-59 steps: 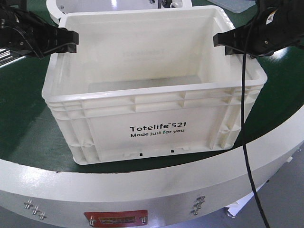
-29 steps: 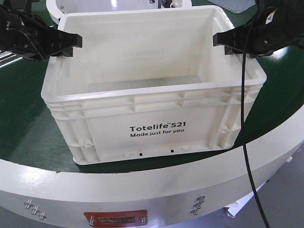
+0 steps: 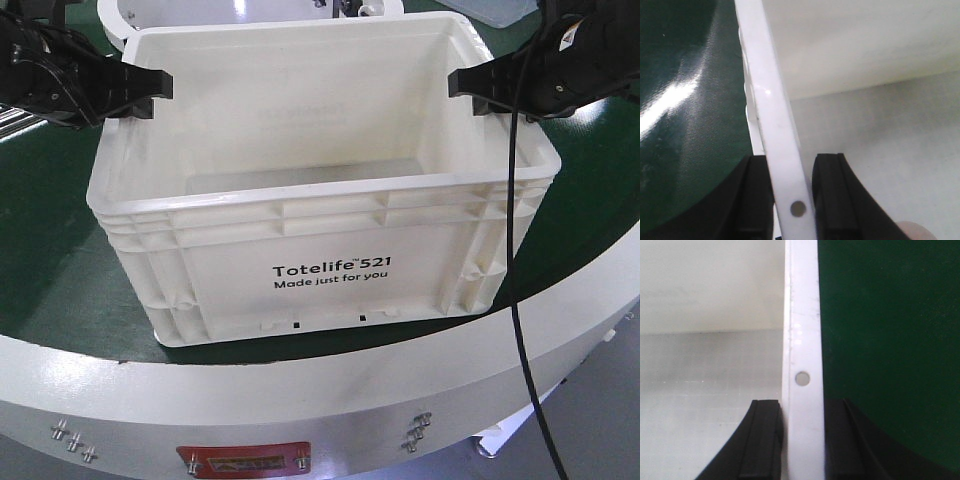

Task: Place moving items into box and shelve
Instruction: 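Lift the white crate off the conveyor with both grippers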

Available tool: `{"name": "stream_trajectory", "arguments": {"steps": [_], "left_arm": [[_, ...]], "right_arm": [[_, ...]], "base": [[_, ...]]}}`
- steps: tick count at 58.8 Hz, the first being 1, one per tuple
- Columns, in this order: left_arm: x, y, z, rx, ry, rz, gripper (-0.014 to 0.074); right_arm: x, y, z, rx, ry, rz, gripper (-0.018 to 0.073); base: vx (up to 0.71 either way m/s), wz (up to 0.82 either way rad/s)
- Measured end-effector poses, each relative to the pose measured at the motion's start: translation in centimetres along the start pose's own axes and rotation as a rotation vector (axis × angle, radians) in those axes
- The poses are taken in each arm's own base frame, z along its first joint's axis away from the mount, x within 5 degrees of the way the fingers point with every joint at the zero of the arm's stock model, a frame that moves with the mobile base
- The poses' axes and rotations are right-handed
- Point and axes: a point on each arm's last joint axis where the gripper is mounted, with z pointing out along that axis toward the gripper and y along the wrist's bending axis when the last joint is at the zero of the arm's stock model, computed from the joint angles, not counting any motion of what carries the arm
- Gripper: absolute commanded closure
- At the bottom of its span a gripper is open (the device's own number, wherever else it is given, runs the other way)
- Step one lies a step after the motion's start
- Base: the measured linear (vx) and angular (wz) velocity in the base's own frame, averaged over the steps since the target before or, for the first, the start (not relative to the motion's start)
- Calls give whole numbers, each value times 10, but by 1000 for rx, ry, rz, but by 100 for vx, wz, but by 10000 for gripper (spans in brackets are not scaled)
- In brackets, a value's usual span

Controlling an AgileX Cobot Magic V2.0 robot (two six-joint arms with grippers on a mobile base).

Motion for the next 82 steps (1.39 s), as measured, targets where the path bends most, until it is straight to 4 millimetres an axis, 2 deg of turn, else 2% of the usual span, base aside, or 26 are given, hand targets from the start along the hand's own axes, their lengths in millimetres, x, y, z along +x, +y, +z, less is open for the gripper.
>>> {"name": "stream_trajectory", "arguments": {"steps": [19,47,82], "left_arm": [[-5,0,-3,-2,-3,2,619],[-13,-2,-8,1,-27,-1,619],[-24,-3,-35,9,-103,3,619]], "right_arm": [[-1,0,-2,-1,8,3,573],[-17,1,-21,-8,2,-30,572],[-16,4,-21,-41,21,-7,572]], "base": [[0,0],[0,0],[0,0]]}}
